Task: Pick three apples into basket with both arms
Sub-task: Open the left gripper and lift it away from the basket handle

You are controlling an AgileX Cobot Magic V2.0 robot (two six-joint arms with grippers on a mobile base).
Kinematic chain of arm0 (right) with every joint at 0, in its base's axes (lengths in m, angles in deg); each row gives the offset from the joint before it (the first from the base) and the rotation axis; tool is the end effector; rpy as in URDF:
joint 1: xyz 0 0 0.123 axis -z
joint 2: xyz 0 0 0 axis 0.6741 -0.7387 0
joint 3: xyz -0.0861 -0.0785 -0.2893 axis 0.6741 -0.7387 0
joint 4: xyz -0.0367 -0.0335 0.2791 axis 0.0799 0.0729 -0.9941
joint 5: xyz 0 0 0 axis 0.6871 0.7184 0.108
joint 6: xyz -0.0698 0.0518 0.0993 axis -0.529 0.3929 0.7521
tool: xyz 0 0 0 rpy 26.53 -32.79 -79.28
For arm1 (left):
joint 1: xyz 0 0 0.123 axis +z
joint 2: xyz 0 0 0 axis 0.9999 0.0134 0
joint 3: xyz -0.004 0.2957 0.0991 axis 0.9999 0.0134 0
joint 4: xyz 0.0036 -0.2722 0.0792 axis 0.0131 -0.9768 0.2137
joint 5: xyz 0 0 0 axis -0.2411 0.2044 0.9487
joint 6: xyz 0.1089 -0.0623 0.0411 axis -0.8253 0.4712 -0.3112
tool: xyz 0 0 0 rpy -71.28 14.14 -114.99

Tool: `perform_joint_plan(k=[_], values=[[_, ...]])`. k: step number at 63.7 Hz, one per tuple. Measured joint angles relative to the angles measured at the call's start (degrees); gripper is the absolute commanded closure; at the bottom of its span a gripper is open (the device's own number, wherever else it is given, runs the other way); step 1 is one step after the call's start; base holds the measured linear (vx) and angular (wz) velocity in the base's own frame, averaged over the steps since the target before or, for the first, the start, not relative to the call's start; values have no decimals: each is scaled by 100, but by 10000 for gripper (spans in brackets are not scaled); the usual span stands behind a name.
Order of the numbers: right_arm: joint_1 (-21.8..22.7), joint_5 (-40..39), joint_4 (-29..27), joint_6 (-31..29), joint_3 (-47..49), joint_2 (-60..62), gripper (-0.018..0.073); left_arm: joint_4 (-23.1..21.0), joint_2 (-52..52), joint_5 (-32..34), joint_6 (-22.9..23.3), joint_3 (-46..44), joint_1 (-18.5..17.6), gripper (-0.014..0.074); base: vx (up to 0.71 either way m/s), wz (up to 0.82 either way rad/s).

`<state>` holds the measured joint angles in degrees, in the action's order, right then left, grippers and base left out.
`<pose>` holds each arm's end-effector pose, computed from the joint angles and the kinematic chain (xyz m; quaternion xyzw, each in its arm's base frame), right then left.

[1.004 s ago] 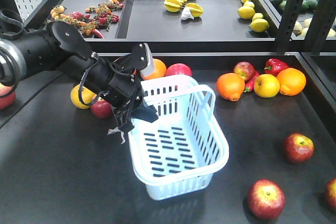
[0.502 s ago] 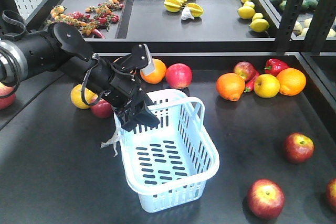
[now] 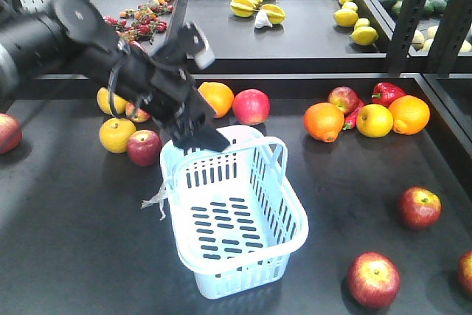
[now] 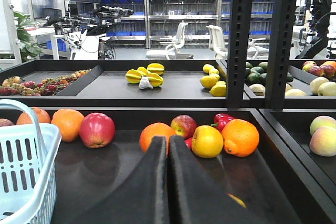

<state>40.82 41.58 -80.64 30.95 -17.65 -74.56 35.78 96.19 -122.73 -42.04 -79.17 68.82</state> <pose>0.1027 0.0026 0.2037 -0.0078 0.6893 0.0102 0.7244 0.4053 -0.2339 0.3069 0.5312 0.7612 -0.2585 0.2676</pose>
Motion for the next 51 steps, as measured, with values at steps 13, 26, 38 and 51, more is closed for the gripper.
perform_joint_plan(k=[13, 26, 38, 51], values=[[0, 0, 0, 0, 0, 0, 564, 952, -469, -532, 1167, -130, 0, 562, 0, 0], [0, 0, 0, 0, 0, 0, 564, 1856, -1255, -606, 2275, -130, 0, 604, 0, 0], [0, 0, 0, 0, 0, 0, 564, 1705, -2446, -624, 2563, 368, 0, 604, 0, 0], [0, 0, 0, 0, 0, 0, 564, 1601, -4187, 37, 2682, 2170, 0, 604, 0, 0]])
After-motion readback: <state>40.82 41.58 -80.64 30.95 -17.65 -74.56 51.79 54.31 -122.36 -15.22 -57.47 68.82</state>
